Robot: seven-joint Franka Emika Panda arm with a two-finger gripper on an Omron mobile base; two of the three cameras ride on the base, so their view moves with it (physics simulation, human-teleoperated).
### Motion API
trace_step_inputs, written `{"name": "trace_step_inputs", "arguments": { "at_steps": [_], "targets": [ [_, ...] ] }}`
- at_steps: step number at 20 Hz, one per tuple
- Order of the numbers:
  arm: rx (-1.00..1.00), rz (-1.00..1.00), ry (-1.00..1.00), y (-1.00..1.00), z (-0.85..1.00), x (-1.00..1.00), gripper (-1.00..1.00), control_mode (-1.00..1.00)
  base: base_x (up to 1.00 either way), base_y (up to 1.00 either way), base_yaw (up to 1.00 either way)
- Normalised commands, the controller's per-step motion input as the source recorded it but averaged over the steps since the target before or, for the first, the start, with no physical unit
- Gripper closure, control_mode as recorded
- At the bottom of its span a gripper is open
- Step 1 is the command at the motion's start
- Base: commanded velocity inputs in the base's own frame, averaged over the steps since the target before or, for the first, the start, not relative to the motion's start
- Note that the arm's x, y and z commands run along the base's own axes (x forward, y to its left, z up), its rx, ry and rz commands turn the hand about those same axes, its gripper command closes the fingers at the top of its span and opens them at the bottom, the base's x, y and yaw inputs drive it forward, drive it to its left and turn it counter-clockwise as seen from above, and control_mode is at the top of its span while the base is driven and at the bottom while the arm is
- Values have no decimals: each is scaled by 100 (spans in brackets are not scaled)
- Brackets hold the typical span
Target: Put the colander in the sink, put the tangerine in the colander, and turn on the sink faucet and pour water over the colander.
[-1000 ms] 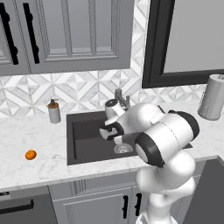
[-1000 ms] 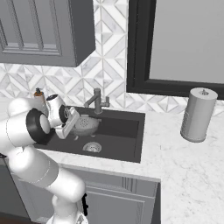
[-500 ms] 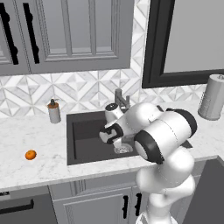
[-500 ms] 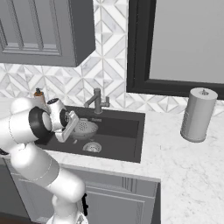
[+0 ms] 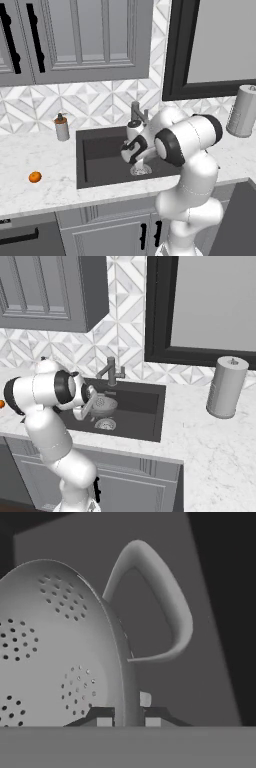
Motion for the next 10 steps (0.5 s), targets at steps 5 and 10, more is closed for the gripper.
{"name": "trace_step_inputs", "arguments": {
  "at_steps": [5,10],
  "targets": [
    [0,-35,0,29,-31,39,100,-100,0,0,0],
    [0,-29,0,34,-43,5,100,-100,0,0,0]
  ]
}}
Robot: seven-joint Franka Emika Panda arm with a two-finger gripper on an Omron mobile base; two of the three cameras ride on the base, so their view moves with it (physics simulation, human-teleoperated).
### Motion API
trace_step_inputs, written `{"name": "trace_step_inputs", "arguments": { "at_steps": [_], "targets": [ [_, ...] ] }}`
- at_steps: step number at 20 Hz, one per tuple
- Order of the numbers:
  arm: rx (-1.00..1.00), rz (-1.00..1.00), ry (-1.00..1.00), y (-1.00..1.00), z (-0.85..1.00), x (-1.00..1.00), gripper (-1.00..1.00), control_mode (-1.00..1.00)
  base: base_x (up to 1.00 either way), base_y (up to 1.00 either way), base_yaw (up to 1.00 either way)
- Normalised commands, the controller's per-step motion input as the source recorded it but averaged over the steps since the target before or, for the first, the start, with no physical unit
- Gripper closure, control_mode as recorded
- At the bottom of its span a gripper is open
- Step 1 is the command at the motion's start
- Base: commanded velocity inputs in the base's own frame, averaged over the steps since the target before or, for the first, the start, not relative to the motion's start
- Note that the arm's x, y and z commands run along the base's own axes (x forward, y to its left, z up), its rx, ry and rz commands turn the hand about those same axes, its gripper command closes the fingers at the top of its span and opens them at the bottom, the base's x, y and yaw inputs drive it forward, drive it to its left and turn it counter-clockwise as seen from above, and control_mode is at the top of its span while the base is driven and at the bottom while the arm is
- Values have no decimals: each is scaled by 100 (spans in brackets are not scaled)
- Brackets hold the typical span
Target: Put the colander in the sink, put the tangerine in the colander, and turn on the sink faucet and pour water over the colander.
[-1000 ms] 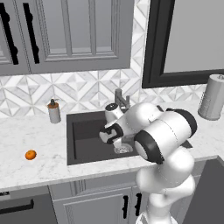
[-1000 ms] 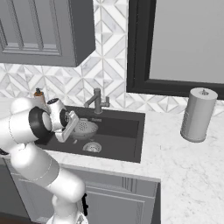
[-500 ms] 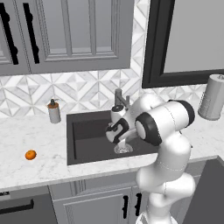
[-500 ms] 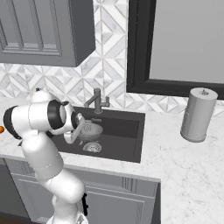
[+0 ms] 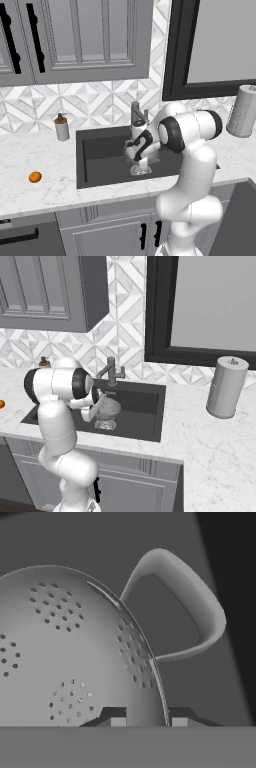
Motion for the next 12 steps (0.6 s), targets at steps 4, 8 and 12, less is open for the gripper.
{"name": "trace_step_inputs", "arguments": {
  "at_steps": [4,8,12],
  "targets": [
    [0,-26,0,21,-46,-15,100,-100,0,0,0],
    [0,-25,0,9,-49,-35,100,-100,0,0,0],
    [0,-27,0,2,-49,-50,100,-100,0,0,0]
  ]
}}
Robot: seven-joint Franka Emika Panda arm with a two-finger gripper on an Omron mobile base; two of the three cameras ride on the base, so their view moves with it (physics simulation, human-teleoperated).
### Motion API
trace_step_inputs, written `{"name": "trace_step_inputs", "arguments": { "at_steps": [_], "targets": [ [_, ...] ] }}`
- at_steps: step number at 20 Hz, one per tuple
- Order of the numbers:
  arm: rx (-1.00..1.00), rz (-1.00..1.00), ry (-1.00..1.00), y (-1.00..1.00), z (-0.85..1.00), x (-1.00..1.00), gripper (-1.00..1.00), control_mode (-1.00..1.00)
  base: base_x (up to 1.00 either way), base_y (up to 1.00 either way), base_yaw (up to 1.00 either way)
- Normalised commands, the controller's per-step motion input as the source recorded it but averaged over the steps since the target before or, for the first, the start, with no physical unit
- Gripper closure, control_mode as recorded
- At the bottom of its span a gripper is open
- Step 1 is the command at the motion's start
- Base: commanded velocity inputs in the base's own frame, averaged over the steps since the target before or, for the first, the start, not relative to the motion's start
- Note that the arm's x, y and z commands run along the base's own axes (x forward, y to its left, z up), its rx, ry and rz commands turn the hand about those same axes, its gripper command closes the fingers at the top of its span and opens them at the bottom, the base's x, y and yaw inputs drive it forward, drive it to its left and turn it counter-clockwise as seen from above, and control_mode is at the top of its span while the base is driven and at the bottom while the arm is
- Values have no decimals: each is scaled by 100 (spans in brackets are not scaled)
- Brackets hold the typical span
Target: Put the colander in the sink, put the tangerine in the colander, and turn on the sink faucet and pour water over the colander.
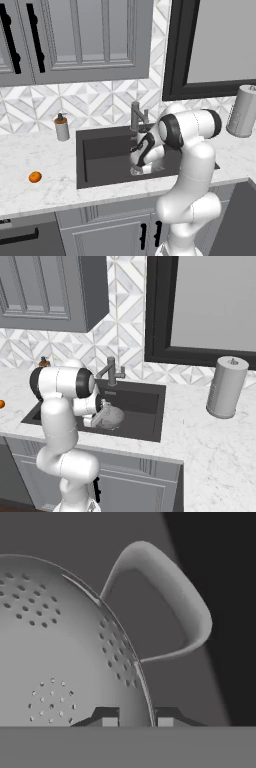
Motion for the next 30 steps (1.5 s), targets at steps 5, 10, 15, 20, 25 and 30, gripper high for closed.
{"name": "trace_step_inputs", "arguments": {
  "at_steps": [5,10,15,20,25,30],
  "targets": [
    [0,-23,0,29,-49,-20,100,-100,0,0,0],
    [0,-19,1,47,-7,-33,100,-100,0,0,0],
    [0,-16,0,53,0,-35,-100,-100,0,0,0],
    [0,-13,-1,32,0,-23,-100,-100,0,0,0],
    [0,-7,0,21,25,-18,-100,-100,0,0,0],
    [-7,2,8,30,94,-10,-100,-100,0,0,0]
  ]
}}
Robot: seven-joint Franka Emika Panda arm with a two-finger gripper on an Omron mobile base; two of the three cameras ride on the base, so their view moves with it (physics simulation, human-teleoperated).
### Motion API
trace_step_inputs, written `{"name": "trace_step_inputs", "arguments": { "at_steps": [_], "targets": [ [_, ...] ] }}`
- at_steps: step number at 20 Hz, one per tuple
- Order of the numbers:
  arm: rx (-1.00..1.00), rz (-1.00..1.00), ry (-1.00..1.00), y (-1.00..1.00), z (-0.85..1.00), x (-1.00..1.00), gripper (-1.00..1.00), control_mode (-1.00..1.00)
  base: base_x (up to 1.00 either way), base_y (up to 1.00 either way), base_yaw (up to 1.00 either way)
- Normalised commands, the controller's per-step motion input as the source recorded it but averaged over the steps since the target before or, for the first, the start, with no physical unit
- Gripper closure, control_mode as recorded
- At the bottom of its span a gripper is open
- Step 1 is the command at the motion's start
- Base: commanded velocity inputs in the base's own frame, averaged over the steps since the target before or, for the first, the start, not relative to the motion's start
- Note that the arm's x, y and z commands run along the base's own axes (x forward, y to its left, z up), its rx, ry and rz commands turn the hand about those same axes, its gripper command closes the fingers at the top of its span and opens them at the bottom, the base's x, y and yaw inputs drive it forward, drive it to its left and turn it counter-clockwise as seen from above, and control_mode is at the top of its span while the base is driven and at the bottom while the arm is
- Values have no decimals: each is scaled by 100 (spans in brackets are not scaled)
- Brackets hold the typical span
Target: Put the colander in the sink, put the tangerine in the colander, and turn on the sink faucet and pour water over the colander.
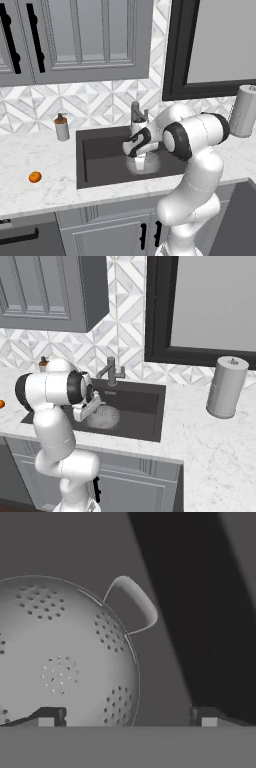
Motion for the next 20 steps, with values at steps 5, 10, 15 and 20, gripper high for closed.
{"name": "trace_step_inputs", "arguments": {
  "at_steps": [5,10,15,20],
  "targets": [
    [-29,32,17,53,83,-13,-100,-100,0,0,0],
    [-18,46,-1,40,37,-42,-100,-100,0,0,0],
    [0,45,-16,11,21,-66,-100,-100,0,0,0],
    [0,52,-2,1,40,-70,-100,-100,0,0,0]
  ]
}}
